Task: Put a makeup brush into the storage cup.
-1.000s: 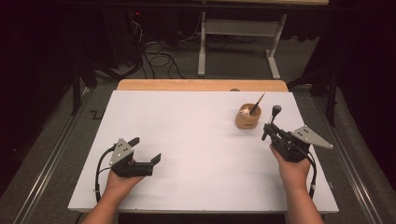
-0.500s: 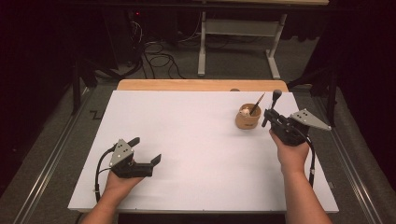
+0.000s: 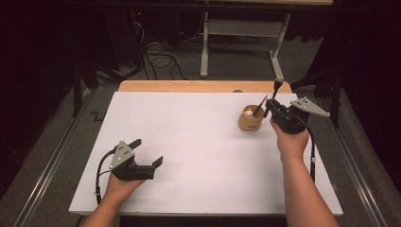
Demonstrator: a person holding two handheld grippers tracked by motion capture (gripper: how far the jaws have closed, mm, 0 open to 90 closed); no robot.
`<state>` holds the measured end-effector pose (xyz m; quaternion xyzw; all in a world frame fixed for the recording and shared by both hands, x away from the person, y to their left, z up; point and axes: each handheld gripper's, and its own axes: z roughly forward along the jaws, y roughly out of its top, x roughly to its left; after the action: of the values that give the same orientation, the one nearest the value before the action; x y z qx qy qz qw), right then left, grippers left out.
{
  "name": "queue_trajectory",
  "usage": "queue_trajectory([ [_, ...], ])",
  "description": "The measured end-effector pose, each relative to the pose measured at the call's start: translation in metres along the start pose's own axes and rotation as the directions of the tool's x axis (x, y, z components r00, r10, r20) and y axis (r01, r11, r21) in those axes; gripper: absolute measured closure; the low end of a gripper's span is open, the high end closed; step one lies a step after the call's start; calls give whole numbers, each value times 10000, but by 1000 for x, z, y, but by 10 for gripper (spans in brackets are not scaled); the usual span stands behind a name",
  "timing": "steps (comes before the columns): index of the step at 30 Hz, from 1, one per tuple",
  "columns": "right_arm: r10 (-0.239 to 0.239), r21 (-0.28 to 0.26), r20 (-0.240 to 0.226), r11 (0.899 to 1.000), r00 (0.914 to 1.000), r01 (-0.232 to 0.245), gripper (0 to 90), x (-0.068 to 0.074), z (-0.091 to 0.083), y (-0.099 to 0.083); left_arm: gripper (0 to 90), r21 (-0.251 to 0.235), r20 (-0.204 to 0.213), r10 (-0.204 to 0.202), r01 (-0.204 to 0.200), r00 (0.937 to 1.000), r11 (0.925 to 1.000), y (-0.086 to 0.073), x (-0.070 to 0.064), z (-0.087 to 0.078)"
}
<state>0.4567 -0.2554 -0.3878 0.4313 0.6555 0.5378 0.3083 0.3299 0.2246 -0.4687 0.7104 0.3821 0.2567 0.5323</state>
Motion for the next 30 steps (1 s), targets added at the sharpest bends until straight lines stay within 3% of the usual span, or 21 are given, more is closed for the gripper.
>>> queue_trajectory([
  [10,152,287,215,9995,9997,-159,807,-6,21,4,4,-28,60,34,-34,10000,10000,0,-1,0],
  [30,369,744,315,9965,9988,-391,807,-8,40,-2,4,-72,74,77,-76,9999,9999,0,0,-2],
])
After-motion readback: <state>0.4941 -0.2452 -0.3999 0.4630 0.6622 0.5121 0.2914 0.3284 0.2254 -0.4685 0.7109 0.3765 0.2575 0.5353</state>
